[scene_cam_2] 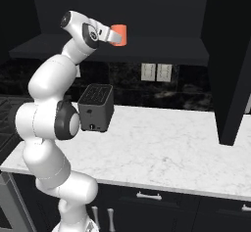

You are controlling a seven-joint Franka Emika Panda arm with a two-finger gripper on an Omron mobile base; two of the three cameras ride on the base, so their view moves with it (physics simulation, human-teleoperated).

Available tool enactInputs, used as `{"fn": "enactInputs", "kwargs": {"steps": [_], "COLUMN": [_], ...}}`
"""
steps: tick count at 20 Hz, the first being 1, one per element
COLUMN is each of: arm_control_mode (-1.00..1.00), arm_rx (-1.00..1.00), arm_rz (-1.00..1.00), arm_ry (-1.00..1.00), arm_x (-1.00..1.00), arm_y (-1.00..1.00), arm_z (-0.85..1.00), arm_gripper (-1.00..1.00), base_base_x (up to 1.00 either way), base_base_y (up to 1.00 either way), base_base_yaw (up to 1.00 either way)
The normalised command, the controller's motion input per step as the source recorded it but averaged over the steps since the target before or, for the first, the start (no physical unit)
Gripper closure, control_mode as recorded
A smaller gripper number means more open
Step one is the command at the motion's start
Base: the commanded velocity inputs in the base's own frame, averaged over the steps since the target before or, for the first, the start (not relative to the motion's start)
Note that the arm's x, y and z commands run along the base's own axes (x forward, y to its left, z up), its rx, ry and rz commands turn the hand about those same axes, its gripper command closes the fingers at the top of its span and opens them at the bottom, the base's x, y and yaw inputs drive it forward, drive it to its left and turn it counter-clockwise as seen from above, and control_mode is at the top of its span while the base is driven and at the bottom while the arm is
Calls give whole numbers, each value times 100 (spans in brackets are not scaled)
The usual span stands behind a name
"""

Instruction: Gather all objects into one cabinet and sort the glasses and bowls to opposite sides.

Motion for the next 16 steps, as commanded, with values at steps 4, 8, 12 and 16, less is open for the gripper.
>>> {"fn": "enactInputs", "kwargs": {"steps": [4,8,12,16], "arm_control_mode": [-100,-100,-100,-100], "arm_rx": [0,0,0,0], "arm_rz": [0,0,0,0], "arm_ry": [0,0,0,0], "arm_x": [0,0,0,0], "arm_y": [0,0,0,0], "arm_z": [0,0,0,0], "arm_gripper": [-100,-100,100,100], "base_base_x": [0,0,0,0], "base_base_y": [0,0,0,0], "base_base_yaw": [0,0,0,0]}}
